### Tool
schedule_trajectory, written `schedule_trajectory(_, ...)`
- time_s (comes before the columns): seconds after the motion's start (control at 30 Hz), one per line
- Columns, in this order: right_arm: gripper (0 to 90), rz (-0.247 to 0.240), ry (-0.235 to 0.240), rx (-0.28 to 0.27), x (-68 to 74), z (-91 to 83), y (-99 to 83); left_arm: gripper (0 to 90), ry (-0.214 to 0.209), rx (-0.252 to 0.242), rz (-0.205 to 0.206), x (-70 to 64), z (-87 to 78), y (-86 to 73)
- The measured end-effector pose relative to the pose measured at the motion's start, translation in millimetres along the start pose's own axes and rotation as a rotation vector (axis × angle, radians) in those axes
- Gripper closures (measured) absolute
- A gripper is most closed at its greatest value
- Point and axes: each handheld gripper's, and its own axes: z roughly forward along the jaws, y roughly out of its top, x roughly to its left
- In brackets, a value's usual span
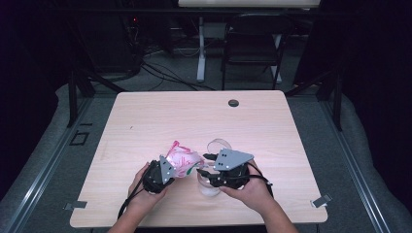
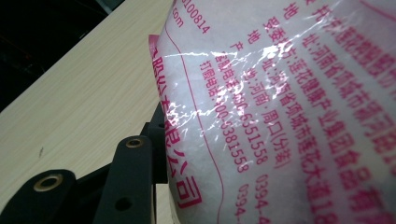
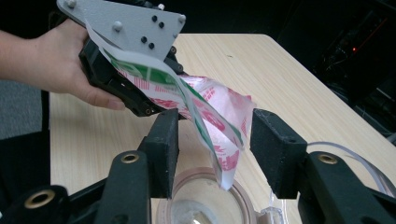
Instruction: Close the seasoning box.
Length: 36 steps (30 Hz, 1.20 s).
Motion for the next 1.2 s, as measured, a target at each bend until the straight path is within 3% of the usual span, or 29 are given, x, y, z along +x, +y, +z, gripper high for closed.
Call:
schedule_trajectory(0.27, 52.6, -0.041, 0.022, 0.027, 5.5, 6.5, 1.5, 58.5, 0.014, 0.008, 0.070, -6.3, -1.3, 4.1)
schedule_trajectory(0.3, 53.3, -0.044, 0.024, 0.030, 6.0, 7.2, 1.6, 58.5, 0.026, 0.011, 0.092, -6.5, -1.8, 5.1)
schedule_trajectory(0.63, 70.4, -0.051, 0.060, 0.056, 6.8, 9.9, 0.4, 58.6, 0.061, 0.011, 0.158, -4.3, -2.2, 10.4)
schedule_trajectory(0.77, 78.9, -0.024, 0.074, 0.065, 4.0, 10.7, -0.8, 58.6, 0.069, 0.008, 0.162, -2.8, -1.2, 11.9)
schedule_trajectory(0.97, 89.4, -0.031, 0.066, 0.069, 3.7, 11.5, -2.2, 58.6, 0.079, 0.010, 0.190, -4.4, 0.5, 12.1)
schedule_trajectory(1.2, 90.0, -0.012, 0.071, 0.070, 2.3, 12.1, -3.9, 58.6, 0.090, 0.010, 0.205, -4.7, 1.7, 13.1)
